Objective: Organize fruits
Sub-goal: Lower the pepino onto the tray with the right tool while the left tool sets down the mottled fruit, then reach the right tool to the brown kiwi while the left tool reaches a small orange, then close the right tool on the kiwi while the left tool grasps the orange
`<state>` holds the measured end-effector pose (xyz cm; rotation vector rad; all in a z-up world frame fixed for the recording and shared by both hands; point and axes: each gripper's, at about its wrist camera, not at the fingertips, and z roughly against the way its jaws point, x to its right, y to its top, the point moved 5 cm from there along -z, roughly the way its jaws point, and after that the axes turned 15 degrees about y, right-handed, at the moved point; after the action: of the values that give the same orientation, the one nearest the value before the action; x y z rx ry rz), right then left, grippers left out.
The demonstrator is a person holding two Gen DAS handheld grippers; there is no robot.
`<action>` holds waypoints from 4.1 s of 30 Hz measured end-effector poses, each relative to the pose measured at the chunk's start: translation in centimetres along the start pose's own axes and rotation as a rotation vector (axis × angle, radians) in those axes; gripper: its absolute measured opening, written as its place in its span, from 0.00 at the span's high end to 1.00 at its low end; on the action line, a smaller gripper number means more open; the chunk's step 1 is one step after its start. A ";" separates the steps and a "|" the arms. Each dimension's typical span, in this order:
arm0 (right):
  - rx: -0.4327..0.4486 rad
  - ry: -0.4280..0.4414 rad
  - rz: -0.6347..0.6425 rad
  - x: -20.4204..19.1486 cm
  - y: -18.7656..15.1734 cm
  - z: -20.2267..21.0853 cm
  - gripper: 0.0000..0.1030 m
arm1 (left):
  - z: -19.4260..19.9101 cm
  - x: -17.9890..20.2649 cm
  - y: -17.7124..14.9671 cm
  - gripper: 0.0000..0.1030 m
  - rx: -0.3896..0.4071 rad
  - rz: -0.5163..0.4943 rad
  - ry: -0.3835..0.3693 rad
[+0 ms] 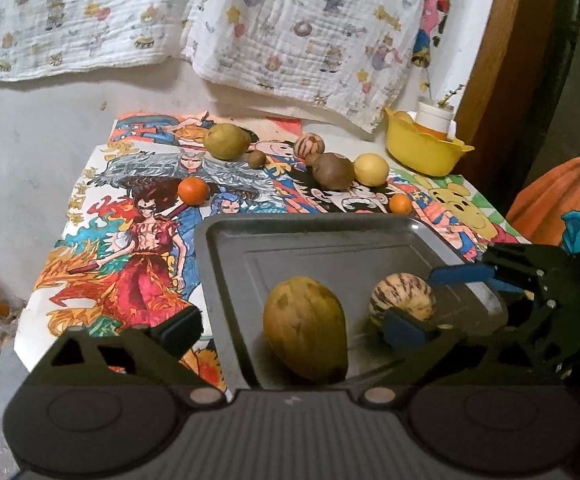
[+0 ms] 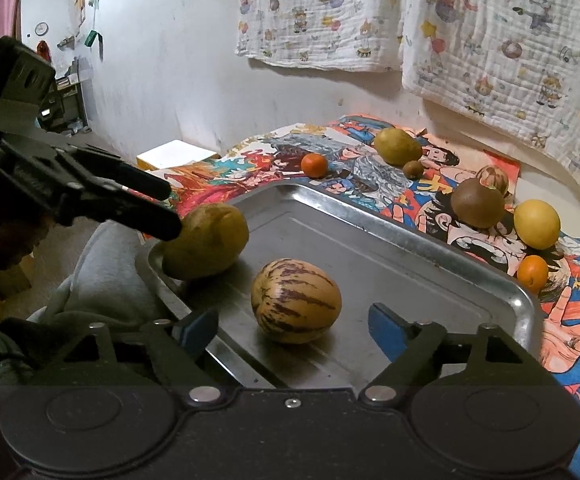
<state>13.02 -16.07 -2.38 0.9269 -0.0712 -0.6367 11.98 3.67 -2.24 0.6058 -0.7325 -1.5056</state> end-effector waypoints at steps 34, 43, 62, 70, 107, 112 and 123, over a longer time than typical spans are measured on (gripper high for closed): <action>0.071 -0.191 -0.112 6.5 2.3 2.7 0.01 | -1.5 -7.0 4.0 0.00 -0.003 0.091 0.123; 0.096 -0.187 -0.204 11.0 4.5 -0.1 0.01 | -7.4 -6.1 7.3 0.00 -0.023 0.091 0.099; 0.008 -0.242 -0.258 18.1 8.8 -7.3 0.01 | -17.3 -4.1 10.1 0.01 -0.142 0.087 0.127; -0.024 -0.245 -0.303 20.2 8.8 -9.6 0.01 | -18.4 -3.0 10.5 0.01 -0.139 0.053 0.128; -0.029 -0.304 -0.236 21.4 9.4 -11.8 0.37 | -18.7 -0.8 10.6 0.65 -0.086 -0.045 0.197; 0.000 -0.257 -0.243 21.3 9.2 -11.7 0.38 | -18.3 -0.7 10.5 0.65 -0.088 -0.036 0.190; 0.050 -0.123 -0.170 16.0 10.1 -9.2 0.38 | -15.1 -0.3 10.7 0.65 -0.039 -0.018 0.171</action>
<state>33.88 -13.70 -3.58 0.9478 -0.1192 -0.8532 30.35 2.63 -4.14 0.7037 -0.5665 -1.4605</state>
